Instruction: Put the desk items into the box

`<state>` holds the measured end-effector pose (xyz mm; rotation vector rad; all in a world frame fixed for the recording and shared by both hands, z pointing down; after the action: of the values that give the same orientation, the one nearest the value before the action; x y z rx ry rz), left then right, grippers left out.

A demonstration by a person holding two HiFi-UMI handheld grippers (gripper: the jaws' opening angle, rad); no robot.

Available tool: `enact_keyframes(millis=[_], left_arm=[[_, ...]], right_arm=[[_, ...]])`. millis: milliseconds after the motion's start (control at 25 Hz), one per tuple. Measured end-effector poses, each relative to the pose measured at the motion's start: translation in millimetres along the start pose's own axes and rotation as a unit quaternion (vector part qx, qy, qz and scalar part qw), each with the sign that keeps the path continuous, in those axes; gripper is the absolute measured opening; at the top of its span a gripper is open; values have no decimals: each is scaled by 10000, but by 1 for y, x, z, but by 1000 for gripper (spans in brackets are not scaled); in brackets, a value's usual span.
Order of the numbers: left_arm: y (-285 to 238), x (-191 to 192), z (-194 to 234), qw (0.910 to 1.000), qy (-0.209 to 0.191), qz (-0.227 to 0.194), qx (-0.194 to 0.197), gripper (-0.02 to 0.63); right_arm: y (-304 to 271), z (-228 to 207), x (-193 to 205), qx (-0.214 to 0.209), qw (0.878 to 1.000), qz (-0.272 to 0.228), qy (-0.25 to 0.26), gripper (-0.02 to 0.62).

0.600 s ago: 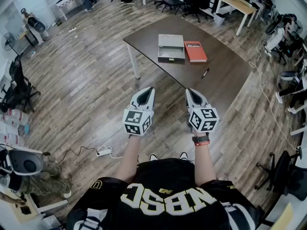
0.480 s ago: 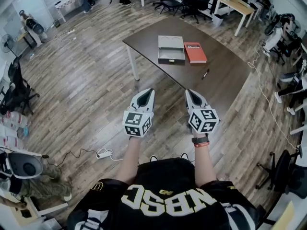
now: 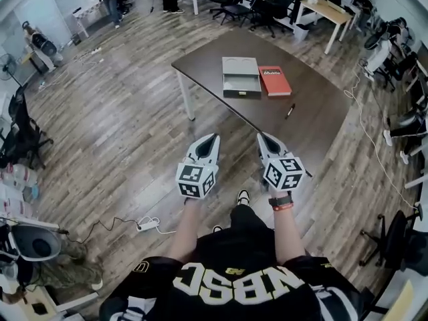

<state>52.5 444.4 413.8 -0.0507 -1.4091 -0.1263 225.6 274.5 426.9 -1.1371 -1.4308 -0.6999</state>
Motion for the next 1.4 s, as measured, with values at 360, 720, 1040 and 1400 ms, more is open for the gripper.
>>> enact_keyframes(millis=[360, 720, 1040, 1400], left_arm=[[-91, 0, 59, 9999, -27, 129, -75, 15], [-233, -22, 101, 10000, 41, 60, -17, 15], [-343, -21, 122, 9997, 29, 154, 166, 15], [-423, -11, 127, 9974, -90, 467, 548, 16]], right_arm=[[-116, -49, -21, -298, 9992, 98, -242, 9], [-224, -123, -74, -584, 9979, 232, -183, 9], [-286, -203, -100, -444, 9984, 214, -267, 9], [-318, -262, -106, -143, 9984, 281, -471, 9]])
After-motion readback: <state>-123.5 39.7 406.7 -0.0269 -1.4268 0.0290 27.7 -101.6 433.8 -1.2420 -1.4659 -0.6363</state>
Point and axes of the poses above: the fingertips, and each gripper's own axes: y backward along the fingers, z to its left, x out of its underside, the point moved 10 cm from there along y, backward along the fingers, and after that the axes turned 3 degrees about x, right-handed, at the moved point
